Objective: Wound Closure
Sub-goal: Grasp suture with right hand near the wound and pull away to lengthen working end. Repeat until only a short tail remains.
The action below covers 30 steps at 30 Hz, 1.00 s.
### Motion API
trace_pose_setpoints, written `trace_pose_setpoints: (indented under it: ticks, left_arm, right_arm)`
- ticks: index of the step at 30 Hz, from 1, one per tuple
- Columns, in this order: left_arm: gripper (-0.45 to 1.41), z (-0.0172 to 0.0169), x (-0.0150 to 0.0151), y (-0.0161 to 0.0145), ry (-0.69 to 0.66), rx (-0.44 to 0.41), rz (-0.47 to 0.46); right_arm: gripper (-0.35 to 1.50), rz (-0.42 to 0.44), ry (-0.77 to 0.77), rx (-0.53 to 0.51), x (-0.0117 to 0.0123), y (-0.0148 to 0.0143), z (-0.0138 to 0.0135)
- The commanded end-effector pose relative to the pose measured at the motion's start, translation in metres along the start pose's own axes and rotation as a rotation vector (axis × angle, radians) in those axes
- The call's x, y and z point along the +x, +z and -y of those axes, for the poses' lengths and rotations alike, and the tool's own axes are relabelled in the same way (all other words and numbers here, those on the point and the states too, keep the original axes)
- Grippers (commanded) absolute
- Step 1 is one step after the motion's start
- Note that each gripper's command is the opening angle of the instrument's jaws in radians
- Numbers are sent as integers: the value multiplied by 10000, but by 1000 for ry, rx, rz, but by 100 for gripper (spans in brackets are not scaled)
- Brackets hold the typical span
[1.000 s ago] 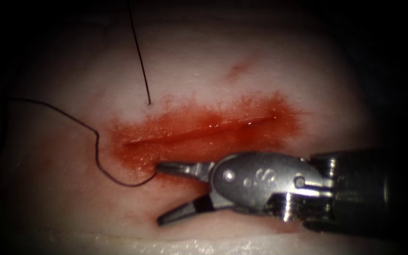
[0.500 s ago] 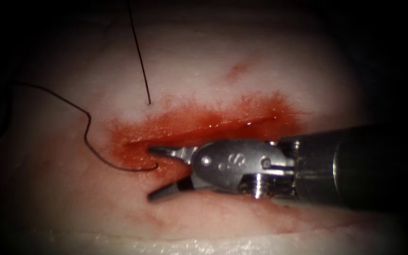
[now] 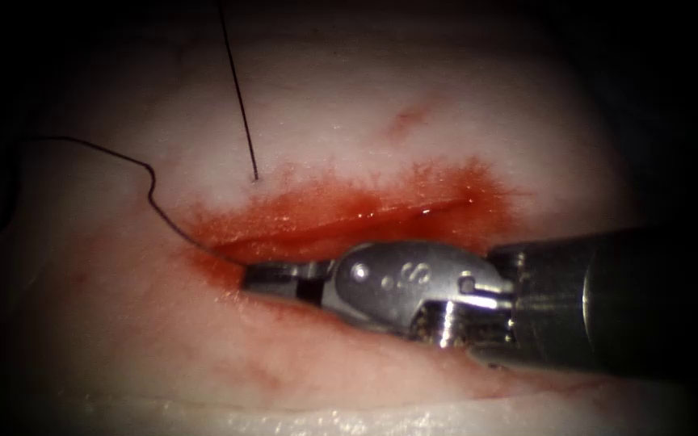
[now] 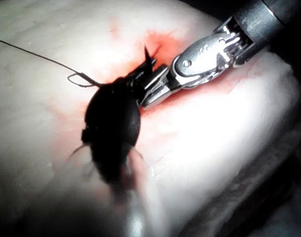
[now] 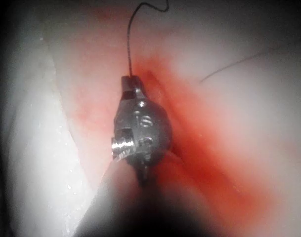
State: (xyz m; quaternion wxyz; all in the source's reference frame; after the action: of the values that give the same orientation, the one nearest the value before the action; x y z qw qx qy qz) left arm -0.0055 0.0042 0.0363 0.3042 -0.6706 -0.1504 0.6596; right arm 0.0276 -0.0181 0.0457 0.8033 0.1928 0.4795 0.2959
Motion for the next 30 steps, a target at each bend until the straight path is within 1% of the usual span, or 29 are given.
trace_pose_setpoints:
  ticks: [1, 6, 7, 8, 10, 12, 13, 14, 17, 18, 19, 20, 21, 22, 23, 24, 25, 26, 30]
  left_arm:
    - [-45, 1, -11, 6, 11, 0, -1]
    - [-45, -12, -25, 11, 2, 8, -3]
    - [-45, -19, -29, 13, -3, 4, -9]
    - [-45, -19, -29, 13, -3, 4, -9]
    - [-45, -27, -31, 15, -11, -1, -13]
    - [-45, -38, -30, 15, -13, -4, -8]
    - [-45, -38, -30, 15, -13, -4, -8]
    - [-45, -46, -28, 15, -13, -9, -10]
    - [-45, -52, -24, 15, -17, -12, -11]
    - [-45, -52, -21, 13, -19, -14, -10]
    - [-45, -52, -21, 13, -19, -14, -10]
    - [-45, -51, -20, 10, -21, -9, -7]
    - [-45, -50, -19, 7, -28, -1, -2]
    - [-45, -48, -17, 3, -31, 12, 5]
    - [-45, -45, -15, -1, -34, 16, 9]
    - [-45, -42, -13, -5, -37, 24, 14]
    - [-45, -31, -8, -16, -46, 63, 17]
    - [-45, -20, -3, -25, -60, 100, 12]
    - [-45, 1, 2, -38, -53, 167, -2]
  right_arm:
    - [-35, 8, 6, 16, -5, -4, 22]
    - [-35, 7, 4, 40, -7, -32, 70]
    - [-35, 1, 7, 36, -4, -43, 90]
    - [-35, 1, 7, 36, -4, -43, 90]
    - [-35, -1, 10, 42, -1, -51, 108]
    - [-35, -1, 13, 49, 6, -58, 135]
    - [-35, -1, 13, 49, 6, -58, 135]
    - [-35, -2, 12, 55, 11, -59, 151]
    - [-35, -23, -1, 61, 17, -56, 163]
    - [-21, -48, -65, 56, 20, -54, 160]
    - [-21, -48, -65, 56, 20, -54, 160]
    - [25, -61, -113, 49, 22, -53, 154]
    - [51, -69, -133, 43, 22, -52, 149]
    - [81, -76, -145, 35, 23, -52, 142]
    - [99, -86, -152, 27, 23, -53, 136]
    - [109, -102, -159, 19, 24, -53, 130]
    - [121, -145, -181, 1, 26, -56, 116]
    - [126, -161, -190, -11, 28, -59, 105]
    - [126, -168, -232, -24, 28, -62, 81]
